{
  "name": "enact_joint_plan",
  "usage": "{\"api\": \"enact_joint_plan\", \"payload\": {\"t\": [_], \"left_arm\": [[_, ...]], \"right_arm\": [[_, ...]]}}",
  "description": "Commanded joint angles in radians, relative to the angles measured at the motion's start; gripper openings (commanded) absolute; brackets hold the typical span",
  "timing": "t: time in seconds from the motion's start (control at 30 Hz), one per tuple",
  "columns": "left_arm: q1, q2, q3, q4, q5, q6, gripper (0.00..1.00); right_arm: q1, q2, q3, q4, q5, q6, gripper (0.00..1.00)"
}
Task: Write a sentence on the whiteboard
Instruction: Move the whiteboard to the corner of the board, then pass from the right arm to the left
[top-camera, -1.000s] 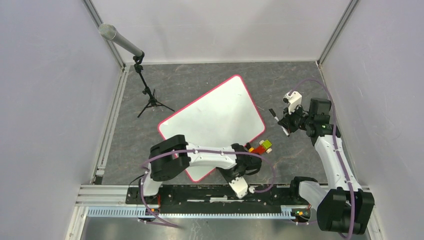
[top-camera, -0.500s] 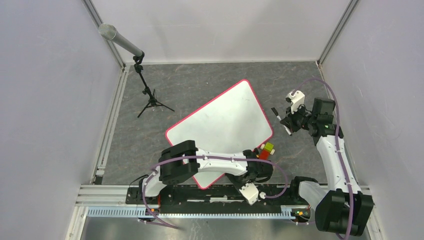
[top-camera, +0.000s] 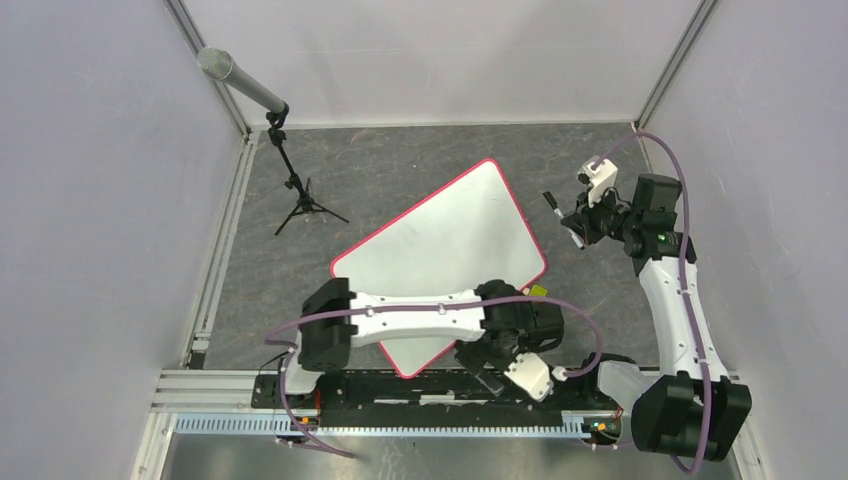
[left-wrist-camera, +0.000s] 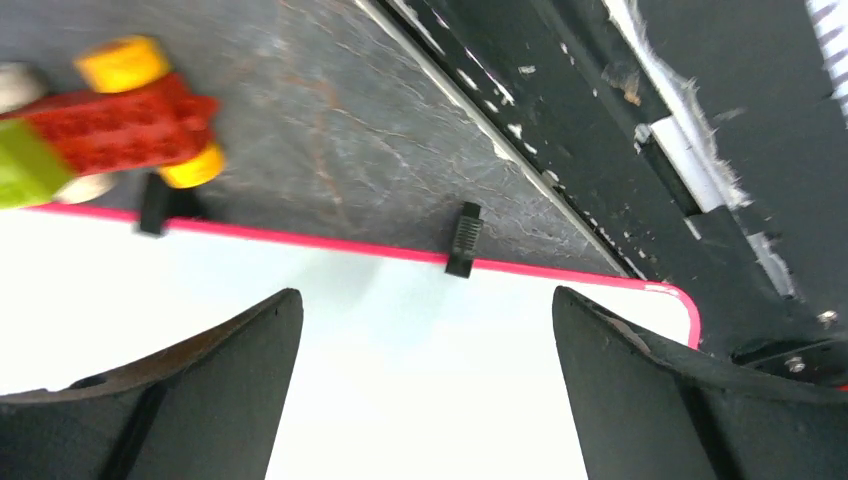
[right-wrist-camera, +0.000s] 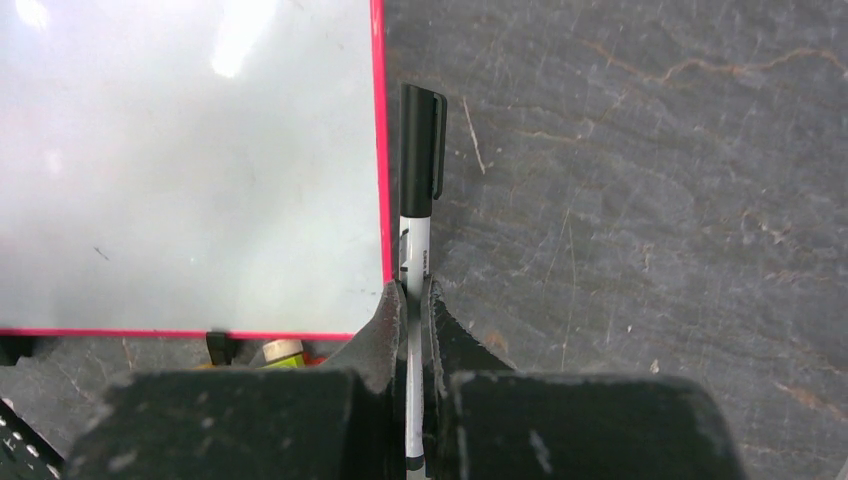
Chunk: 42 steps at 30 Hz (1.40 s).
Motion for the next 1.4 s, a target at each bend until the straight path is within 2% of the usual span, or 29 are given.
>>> {"api": "enact_joint_plan", "payload": {"t": [0.0, 0.13, 0.23, 0.37, 0.47, 0.5, 0.57, 0.63, 0.7, 0.77, 0.83, 0.93, 1.03, 1.17, 1.23, 1.37], "left_arm": [[0.012, -0.146, 0.114, -0.035, 0.111, -0.144, 1.0], [0.108, -0.252, 0.185, -0.001, 0.223, -0.281, 1.0], [0.222, -0.326, 0.235, 0.027, 0.271, -0.402, 1.0], [0.409, -0.383, 0.33, 0.081, 0.259, -0.631, 1.0], [0.56, -0.406, 0.4, 0.124, 0.306, -0.755, 1.0], [0.603, -0.43, 0.388, 0.155, 0.36, -0.765, 1.0], [0.667, -0.493, 0.325, 0.204, 0.473, -0.647, 1.0], [0.671, -0.574, 0.228, 0.246, 0.444, -0.51, 1.0], [0.674, -0.621, 0.158, 0.218, 0.486, -0.389, 1.0], [0.674, -0.64, 0.101, 0.206, 0.553, -0.39, 1.0], [0.674, -0.639, 0.061, 0.221, 0.584, -0.483, 1.0], [0.683, -0.608, 0.056, 0.263, 0.563, -0.719, 0.97], [0.713, -0.586, 0.081, 0.343, 0.553, -0.934, 0.93], [0.803, -0.557, 0.065, 0.485, 0.637, -1.233, 0.89], [0.848, -0.541, 0.032, 0.538, 0.701, -1.332, 0.87], [0.882, -0.516, -0.038, 0.582, 0.77, -1.415, 0.8]], "right_arm": [[-0.005, 0.03, 0.1, 0.037, -0.053, 0.041, 0.0], [-0.005, 0.054, 0.145, 0.042, -0.117, 0.063, 0.0], [-0.001, 0.058, 0.157, 0.064, -0.186, 0.089, 0.0], [0.042, 0.061, 0.176, 0.066, -0.27, 0.097, 0.0], [0.092, 0.07, 0.205, 0.037, -0.317, 0.082, 0.0], [0.109, 0.075, 0.219, 0.021, -0.332, 0.073, 0.0], [0.162, 0.079, 0.241, -0.014, -0.342, 0.036, 0.0], [0.231, 0.073, 0.251, -0.036, -0.321, 0.01, 0.0], [0.289, 0.064, 0.258, -0.054, -0.292, -0.015, 0.0], [0.347, 0.056, 0.268, -0.07, -0.255, -0.038, 0.0], [0.415, 0.038, 0.266, -0.052, -0.157, -0.036, 0.0], [0.48, 0.004, 0.24, 0.016, -0.029, -0.022, 0.0], [0.511, 0.017, 0.27, -0.022, 0.024, -0.065, 0.0], [0.582, 0.022, 0.341, -0.088, 0.097, -0.127, 0.0], [0.604, 0.026, 0.369, -0.101, 0.127, -0.138, 0.0], [0.652, 0.039, 0.409, -0.106, 0.177, -0.145, 0.0]]}}
